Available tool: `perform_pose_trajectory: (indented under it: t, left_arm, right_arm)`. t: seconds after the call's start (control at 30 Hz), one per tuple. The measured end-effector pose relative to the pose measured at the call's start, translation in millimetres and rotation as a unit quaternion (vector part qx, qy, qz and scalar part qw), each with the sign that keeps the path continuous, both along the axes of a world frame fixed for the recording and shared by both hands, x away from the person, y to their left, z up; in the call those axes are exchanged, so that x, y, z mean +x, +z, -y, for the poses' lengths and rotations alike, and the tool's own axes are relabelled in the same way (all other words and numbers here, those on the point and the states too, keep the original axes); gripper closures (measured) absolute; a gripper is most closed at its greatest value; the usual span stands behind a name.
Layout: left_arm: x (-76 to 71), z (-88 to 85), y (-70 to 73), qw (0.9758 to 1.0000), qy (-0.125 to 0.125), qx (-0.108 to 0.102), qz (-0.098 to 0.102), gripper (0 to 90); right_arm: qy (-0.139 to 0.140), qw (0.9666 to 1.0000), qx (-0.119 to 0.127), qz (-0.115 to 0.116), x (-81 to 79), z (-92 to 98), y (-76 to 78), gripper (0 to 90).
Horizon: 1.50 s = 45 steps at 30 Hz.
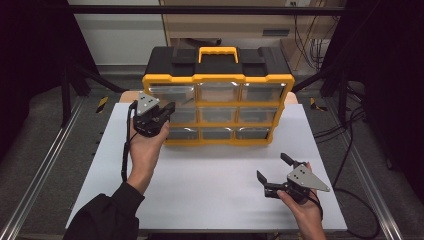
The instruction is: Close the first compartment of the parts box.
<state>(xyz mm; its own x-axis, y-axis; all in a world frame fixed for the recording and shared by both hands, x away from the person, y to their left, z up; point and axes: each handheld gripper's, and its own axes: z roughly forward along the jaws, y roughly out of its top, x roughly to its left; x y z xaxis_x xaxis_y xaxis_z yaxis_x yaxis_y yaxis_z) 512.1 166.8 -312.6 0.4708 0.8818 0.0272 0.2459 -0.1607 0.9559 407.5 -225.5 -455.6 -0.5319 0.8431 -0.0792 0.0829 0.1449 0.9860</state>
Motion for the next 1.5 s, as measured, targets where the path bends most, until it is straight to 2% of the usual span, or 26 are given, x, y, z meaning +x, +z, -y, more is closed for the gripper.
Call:
perform_pose_trajectory:
  t: [1.5]
  left_arm:
    - [11.6,2.1,3.5,0.9999,0.012,0.009,-0.005,89.7]
  right_arm:
    - [-0.003,1.0,0.006,0.003,-0.4,2.0,0.8,2.4]
